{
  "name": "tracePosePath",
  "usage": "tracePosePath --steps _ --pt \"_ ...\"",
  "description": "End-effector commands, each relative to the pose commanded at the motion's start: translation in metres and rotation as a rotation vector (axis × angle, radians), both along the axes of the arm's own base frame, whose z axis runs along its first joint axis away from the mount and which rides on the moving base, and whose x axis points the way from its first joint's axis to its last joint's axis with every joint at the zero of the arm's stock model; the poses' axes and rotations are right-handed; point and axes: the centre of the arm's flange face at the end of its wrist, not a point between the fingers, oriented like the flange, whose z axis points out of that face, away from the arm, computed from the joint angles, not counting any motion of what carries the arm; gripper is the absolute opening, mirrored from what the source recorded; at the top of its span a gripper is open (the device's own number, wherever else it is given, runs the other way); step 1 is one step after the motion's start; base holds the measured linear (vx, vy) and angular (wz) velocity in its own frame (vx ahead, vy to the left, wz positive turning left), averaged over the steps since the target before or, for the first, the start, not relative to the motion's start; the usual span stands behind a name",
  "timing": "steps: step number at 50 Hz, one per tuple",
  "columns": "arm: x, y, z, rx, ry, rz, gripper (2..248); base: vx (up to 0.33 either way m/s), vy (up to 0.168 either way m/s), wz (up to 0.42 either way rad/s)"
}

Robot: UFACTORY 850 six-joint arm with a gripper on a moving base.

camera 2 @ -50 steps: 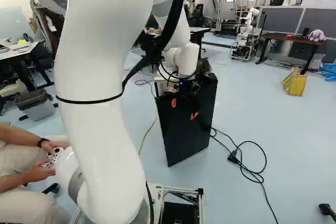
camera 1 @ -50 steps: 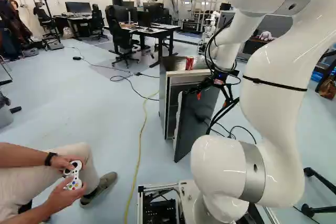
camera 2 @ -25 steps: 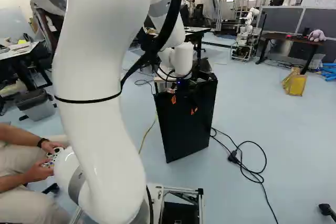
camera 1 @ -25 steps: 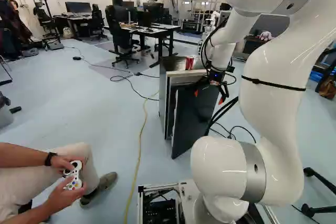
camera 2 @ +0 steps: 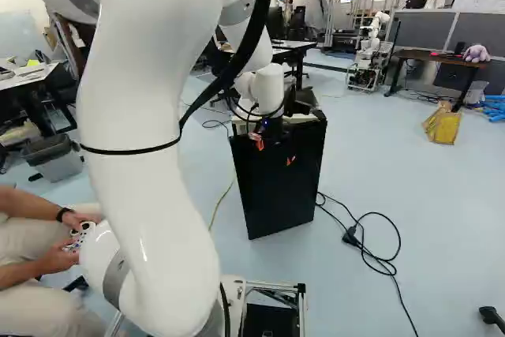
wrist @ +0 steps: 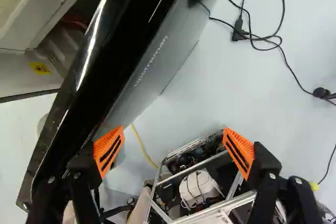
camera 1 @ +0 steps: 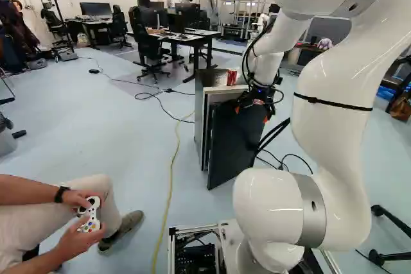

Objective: Grab a drink from the fridge

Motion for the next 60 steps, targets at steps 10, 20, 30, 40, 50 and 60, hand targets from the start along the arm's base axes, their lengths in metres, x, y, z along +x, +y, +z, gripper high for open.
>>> tracePosePath --steps 10,20,30,40,50,60 --pt "0.005 0.006 0.001 -0.012 -0.033 0.013 247 0.0 0.0 0.0" --pt "0.009 0.012 0.001 -0.023 -0.065 0.026 247 0.0 0.0 0.0" --pt "0.014 0.018 0.002 -0.033 -0.095 0.039 247 0.0 0.0 0.0" --pt "0.019 0.024 0.003 -0.042 -0.122 0.052 247 0.0 0.0 0.0" --pt "0.024 0.03 0.004 -0.049 -0.147 0.064 247 0.0 0.0 0.0" --pt "0.028 0.036 0.004 -0.054 -0.166 0.077 247 0.0 0.0 0.0"
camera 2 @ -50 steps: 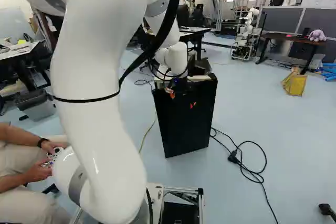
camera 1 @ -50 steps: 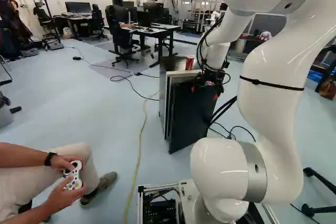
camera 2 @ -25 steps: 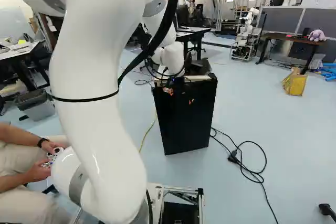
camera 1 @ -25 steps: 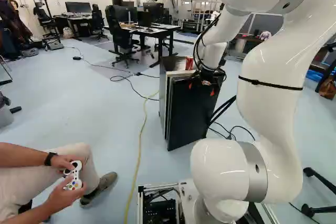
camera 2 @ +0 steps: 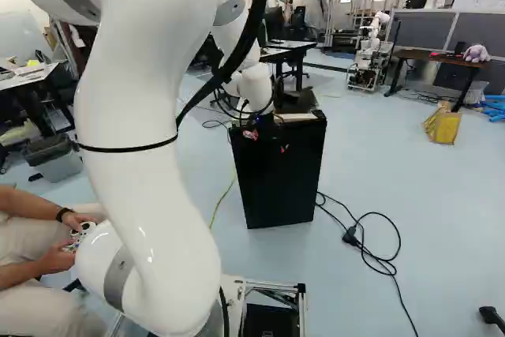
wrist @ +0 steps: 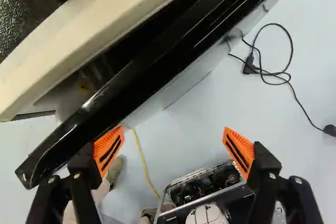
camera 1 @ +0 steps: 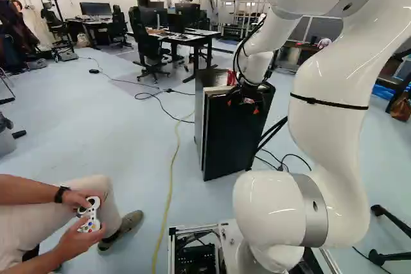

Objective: Grab a drink from the fridge

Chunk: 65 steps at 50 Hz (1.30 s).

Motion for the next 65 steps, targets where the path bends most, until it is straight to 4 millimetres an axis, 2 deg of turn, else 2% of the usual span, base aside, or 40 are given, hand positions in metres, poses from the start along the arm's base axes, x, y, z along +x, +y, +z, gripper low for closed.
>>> tracePosePath --steps 65 --pt "0.024 0.034 0.0 -0.003 -0.013 0.07 247 0.0 0.0 0.0"
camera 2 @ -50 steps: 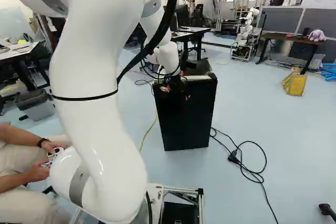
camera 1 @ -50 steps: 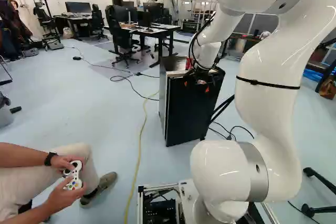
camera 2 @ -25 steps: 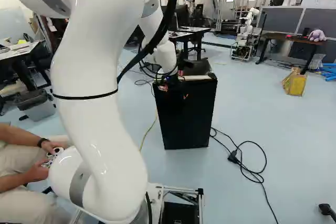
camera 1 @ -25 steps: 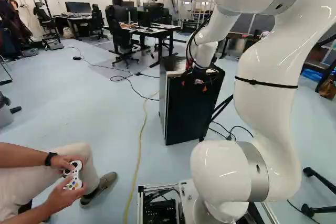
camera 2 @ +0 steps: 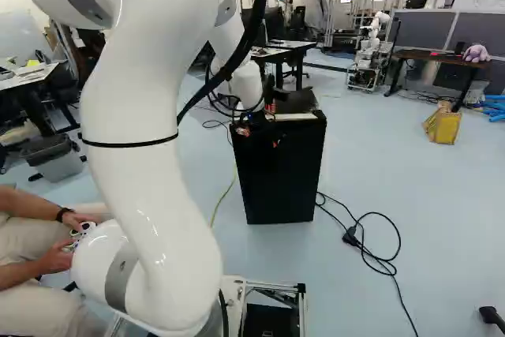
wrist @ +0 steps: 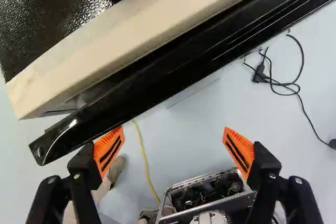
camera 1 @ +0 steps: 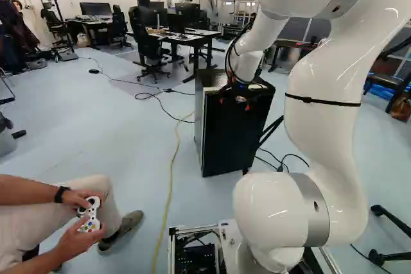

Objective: Grab a drink from the fridge

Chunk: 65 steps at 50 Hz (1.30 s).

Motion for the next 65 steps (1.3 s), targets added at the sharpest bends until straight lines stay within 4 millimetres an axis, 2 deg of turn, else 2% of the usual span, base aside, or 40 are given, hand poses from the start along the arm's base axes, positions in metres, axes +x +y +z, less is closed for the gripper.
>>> tracePosePath --steps 42,65 --pt "0.018 0.016 0.0 -0.001 -0.01 0.034 247 0.0 0.0 0.0" --pt "0.021 0.019 -0.001 -0.002 -0.012 0.04 247 0.0 0.0 0.0"
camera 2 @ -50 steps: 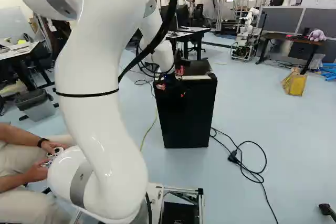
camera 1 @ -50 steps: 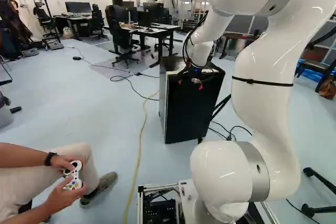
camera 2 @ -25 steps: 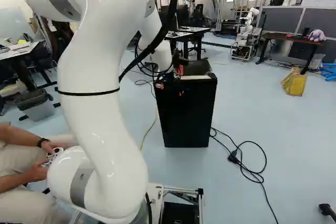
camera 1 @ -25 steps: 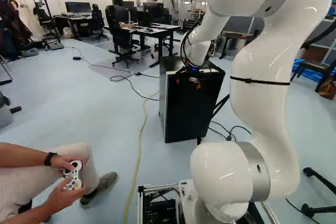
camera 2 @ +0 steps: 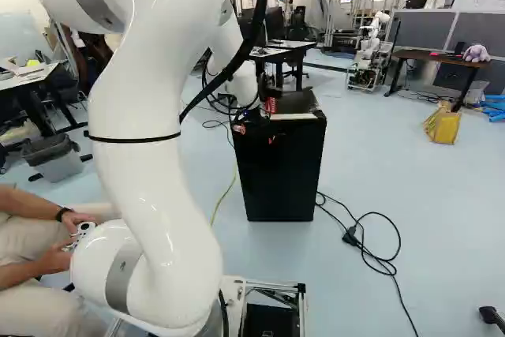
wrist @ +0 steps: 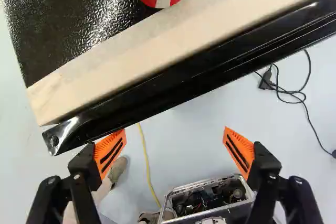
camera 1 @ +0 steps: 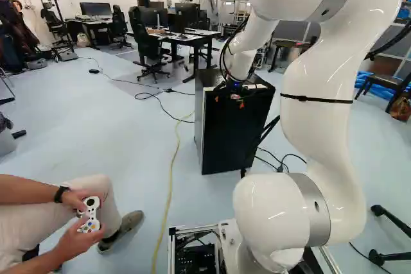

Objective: Grab a drink from the fridge

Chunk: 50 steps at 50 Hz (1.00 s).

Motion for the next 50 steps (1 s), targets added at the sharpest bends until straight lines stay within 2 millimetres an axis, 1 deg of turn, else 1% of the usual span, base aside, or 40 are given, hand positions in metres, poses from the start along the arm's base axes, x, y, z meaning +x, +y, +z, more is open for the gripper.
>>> tracePosePath --steps 7,26,50 --pt "-0.007 0.0 0.0 0.001 0.005 -0.001 247 0.0 0.0 0.0" --pt "-0.039 0.002 0.002 -0.003 -0.003 -0.003 247 0.0 0.0 0.0" --pt "-0.068 0.003 0.012 -0.058 -0.195 0.022 247 0.0 0.0 0.0"
